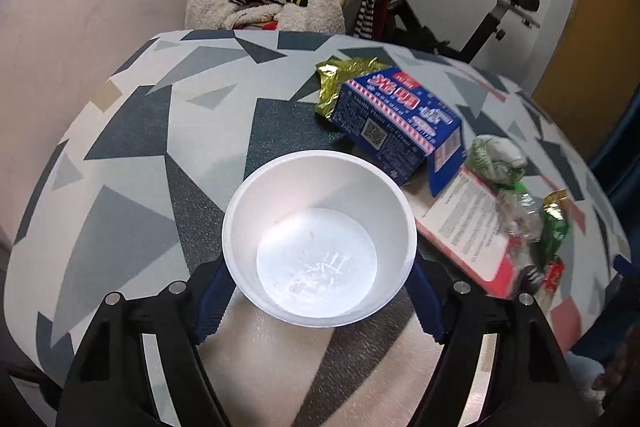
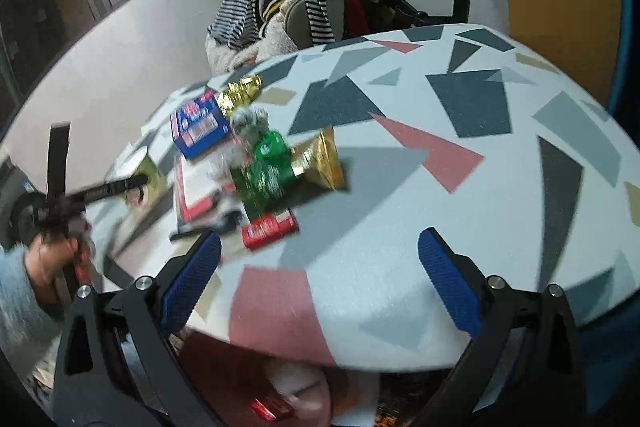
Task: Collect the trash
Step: 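Grasp the white paper cup with the left gripper, then grasp the green and gold wrappers with the right gripper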
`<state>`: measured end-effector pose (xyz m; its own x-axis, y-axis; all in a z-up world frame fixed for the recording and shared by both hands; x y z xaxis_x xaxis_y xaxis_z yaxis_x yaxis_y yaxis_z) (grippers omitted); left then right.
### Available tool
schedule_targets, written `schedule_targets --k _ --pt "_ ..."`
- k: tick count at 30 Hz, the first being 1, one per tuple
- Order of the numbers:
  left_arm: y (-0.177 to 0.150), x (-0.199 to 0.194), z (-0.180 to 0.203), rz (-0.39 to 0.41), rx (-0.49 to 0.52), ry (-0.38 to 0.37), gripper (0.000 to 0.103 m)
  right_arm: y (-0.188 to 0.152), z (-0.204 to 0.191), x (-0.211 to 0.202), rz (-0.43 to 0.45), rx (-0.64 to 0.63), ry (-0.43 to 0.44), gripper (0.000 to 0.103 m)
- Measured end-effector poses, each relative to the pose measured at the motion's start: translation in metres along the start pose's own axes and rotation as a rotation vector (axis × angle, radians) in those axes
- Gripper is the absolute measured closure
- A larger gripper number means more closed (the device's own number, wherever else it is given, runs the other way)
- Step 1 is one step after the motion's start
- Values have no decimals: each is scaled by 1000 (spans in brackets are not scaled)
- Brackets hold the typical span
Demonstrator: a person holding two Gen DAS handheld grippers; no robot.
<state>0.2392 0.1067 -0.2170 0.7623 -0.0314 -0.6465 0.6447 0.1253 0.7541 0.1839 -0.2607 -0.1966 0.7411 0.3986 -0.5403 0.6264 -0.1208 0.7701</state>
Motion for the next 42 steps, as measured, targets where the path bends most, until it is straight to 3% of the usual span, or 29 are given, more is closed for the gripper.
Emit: schedule_targets --k 7,12,17,18,19,20,21,25,33,42 --pt "-1 -35 20 57 24 -80 28 22 9 53 -28 183 55 24" --pt "-3 -55 34 85 32 -127 28 31 11 87 -50 230 -34 26" --pt "-7 -71 44 112 69 -147 28 33 5 107 -78 161 -96 29" --pt "-8 -74 45 116 74 -151 28 33 2 110 -93 132 -95 38" --pt "-10 -77 47 120 77 -156 28 32 1 113 -103 114 -93 54" --pt "-11 -79 47 121 79 -160 28 32 0 114 -112 106 -85 61" --pt "-12 -80 48 121 79 -166 28 32 -1 113 -110 110 -56 69" --pt "-18 -87 50 115 63 -191 28 34 -1 101 -62 98 -56 76" --pt "-32 -101 63 107 109 -211 28 52 -6 57 76 61 -68 78" --pt "-57 -122 76 71 134 -251 28 45 -23 -2 135 -16 -11 79"
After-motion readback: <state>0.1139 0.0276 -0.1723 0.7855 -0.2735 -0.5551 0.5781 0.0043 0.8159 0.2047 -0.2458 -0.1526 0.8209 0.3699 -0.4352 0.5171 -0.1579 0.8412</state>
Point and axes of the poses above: each gripper's, at about its wrist camera, not at the fingertips, and x roughly the way its jaws point, z to its right, y to its top, the point moved 3 cm from there along x, roughly the way its jaws point, and after that the axes turned 9 degrees about z, right-handed, at the moved point
